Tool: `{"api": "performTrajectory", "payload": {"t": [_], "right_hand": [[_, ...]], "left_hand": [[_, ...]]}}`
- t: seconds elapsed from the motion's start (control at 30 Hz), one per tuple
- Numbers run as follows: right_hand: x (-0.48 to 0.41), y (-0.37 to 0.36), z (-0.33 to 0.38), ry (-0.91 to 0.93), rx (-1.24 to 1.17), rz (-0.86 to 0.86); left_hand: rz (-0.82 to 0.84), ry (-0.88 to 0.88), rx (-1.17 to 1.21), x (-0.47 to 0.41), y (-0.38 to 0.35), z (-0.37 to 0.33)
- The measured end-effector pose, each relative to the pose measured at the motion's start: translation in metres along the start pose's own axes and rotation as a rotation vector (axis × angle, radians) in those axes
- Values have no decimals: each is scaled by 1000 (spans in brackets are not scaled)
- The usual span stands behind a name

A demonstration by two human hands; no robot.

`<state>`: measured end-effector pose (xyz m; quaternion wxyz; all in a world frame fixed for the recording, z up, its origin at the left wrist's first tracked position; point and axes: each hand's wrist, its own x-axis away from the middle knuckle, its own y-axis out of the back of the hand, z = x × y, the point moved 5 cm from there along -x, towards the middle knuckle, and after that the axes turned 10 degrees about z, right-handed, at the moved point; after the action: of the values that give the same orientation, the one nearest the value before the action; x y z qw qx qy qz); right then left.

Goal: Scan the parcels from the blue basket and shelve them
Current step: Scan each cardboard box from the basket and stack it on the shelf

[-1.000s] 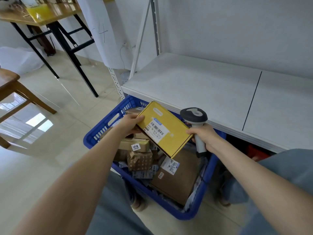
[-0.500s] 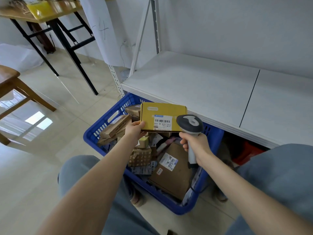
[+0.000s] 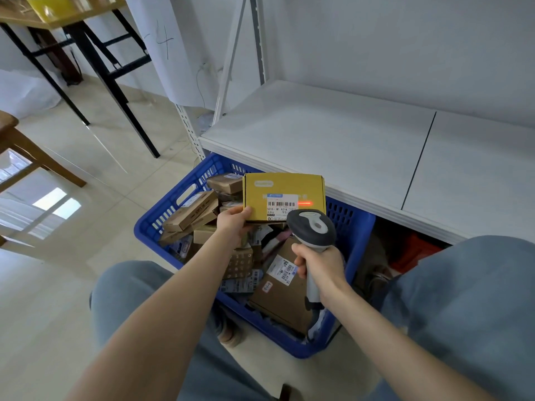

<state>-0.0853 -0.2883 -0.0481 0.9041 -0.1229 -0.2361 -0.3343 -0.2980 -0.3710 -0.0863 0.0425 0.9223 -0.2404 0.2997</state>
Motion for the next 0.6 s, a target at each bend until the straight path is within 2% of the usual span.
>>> {"api": "performTrajectory", "payload": {"t": [0.6], "right_hand": [[0,-3,1,-10,72,-13]], "left_hand": [[-62,16,-83,11,-3,-5]]}}
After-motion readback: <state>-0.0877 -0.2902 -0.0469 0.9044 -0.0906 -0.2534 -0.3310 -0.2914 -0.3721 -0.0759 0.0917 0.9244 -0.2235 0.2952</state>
